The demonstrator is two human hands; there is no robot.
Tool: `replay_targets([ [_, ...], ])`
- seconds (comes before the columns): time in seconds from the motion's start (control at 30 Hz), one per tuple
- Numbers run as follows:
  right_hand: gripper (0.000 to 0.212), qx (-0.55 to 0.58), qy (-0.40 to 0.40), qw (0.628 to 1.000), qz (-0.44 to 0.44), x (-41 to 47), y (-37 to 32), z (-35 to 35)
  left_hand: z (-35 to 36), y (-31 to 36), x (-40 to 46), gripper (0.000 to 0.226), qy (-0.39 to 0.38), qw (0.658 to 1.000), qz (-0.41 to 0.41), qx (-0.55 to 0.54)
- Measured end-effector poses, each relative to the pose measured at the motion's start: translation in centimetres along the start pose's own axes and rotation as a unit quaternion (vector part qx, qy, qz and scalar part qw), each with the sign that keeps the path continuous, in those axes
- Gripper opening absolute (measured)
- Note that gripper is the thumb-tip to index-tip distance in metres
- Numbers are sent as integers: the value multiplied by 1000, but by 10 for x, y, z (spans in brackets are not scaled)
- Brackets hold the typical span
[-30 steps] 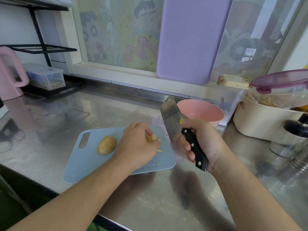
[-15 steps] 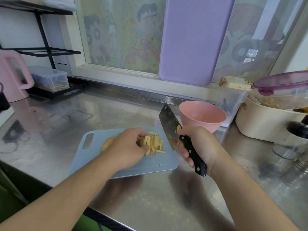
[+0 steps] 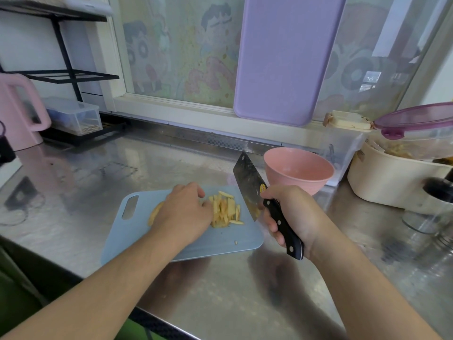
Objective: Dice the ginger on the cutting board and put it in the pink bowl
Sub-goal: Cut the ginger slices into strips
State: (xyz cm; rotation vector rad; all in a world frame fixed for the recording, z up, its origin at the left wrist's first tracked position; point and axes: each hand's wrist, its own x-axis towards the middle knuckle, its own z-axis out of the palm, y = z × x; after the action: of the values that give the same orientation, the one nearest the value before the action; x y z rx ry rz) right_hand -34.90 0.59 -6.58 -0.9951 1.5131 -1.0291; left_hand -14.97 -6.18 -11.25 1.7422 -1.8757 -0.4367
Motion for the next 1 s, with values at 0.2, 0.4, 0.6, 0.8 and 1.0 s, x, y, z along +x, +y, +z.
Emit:
replay_targets([
  [0.2, 37, -4, 4, 1000, 0, -1, 0, 1, -2, 7, -6, 16, -20, 998, 7, 54],
  [0.4, 33, -2, 6, 1000, -5, 2, 1, 1, -4, 3, -7, 39, -12, 999, 6, 48],
  [0.6, 28, -8, 7, 1000, -2, -1, 0, 2, 1, -1, -9, 30, -19, 997, 35, 64],
  [0.8, 36, -13, 11, 1000, -5, -3, -1, 2, -2, -4, -3, 35, -27, 997, 51, 54],
  [1.0, 38, -21, 16, 1000, -10, -2, -1, 1, 8, 17, 29, 43, -54, 991, 111, 49],
])
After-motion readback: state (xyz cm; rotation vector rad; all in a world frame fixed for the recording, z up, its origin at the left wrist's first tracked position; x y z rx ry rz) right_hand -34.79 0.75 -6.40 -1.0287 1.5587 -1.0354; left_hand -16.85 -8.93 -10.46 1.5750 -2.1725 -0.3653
